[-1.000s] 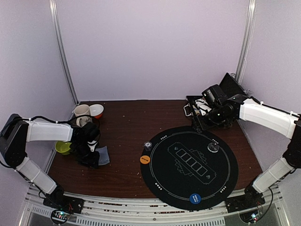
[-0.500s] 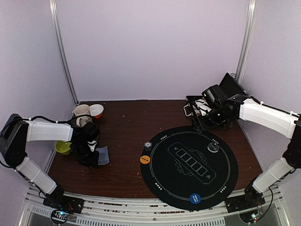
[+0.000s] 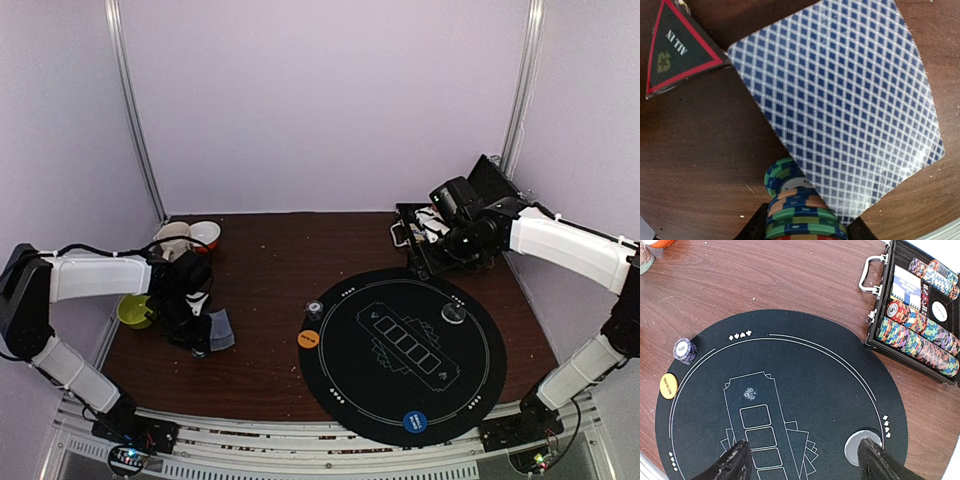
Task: Distribute texas hold em gaming equipment
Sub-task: Pick up the pile of poker chips from the pile of poker chips, then place the poker chips pile at the small blind area.
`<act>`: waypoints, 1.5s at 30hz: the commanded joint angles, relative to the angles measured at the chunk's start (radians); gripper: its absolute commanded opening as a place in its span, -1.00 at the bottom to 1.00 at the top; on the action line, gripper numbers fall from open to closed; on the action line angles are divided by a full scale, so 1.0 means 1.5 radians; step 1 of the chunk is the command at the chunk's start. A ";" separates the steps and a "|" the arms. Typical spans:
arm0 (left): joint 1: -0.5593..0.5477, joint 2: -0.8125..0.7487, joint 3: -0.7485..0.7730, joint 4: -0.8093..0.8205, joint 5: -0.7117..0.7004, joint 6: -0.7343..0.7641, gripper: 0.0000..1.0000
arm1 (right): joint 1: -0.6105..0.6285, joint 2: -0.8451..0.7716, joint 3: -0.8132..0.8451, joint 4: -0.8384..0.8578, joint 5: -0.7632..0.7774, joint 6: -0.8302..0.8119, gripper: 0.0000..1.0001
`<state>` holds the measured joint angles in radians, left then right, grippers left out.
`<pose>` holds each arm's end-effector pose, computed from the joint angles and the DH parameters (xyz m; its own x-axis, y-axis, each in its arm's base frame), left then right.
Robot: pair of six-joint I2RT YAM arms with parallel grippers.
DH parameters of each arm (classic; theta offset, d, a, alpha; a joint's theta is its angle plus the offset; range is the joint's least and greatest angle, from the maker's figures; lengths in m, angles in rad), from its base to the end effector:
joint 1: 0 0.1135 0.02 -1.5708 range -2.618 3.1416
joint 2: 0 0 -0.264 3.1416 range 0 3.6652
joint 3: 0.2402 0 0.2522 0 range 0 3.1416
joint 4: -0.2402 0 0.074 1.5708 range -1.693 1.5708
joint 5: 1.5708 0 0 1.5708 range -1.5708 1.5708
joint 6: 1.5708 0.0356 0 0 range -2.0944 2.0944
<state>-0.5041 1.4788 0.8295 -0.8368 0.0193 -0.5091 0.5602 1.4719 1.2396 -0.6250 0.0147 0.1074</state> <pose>0.2067 -0.1148 0.1669 -0.9979 -0.0060 -0.0645 -0.0023 0.9983 -0.0580 0.2695 0.1684 0.2953 -0.6929 -0.3081 -0.6519 -0.4515 0.8903 0.0591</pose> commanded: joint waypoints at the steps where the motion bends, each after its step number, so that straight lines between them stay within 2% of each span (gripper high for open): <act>1: -0.003 -0.023 0.036 -0.037 0.000 0.013 -1.00 | -0.002 0.002 0.015 -0.017 0.011 -0.004 0.51; 11: -0.003 -0.035 0.092 -0.127 -0.050 0.030 -1.00 | -0.002 0.007 0.022 -0.017 0.007 -0.005 0.51; 16: -0.003 -0.027 0.098 -0.124 -0.037 0.044 -1.00 | -0.002 0.009 0.026 -0.017 0.006 -0.005 0.51; 20: -0.014 -0.033 0.161 -0.125 -0.035 0.056 -1.00 | -0.003 0.005 0.027 -0.020 0.000 -0.006 0.51; 23: -0.079 0.004 0.239 -0.142 -0.042 0.064 -1.00 | -0.004 0.001 0.030 -0.020 -0.006 -0.005 0.52; 26: -0.174 0.068 0.326 -0.163 -0.043 0.071 -1.00 | -0.017 -0.004 0.030 -0.025 -0.006 0.004 0.52; 37: -0.481 0.317 0.616 -0.171 0.021 0.125 -1.00 | -0.112 -0.032 -0.029 -0.014 -0.023 0.036 0.53; 41: -0.554 0.416 0.721 -0.182 0.023 0.157 -1.00 | -0.118 -0.038 -0.050 0.001 -0.028 0.041 0.53; 45: -0.597 0.497 0.775 -0.183 0.024 0.157 -1.00 | -0.118 -0.059 -0.079 0.011 -0.026 0.050 0.53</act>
<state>-1.3674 2.1429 1.9179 -1.0760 0.0456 -0.3077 0.3843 1.4357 1.1584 -0.6212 -0.0151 0.1604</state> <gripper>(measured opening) 0.406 0.766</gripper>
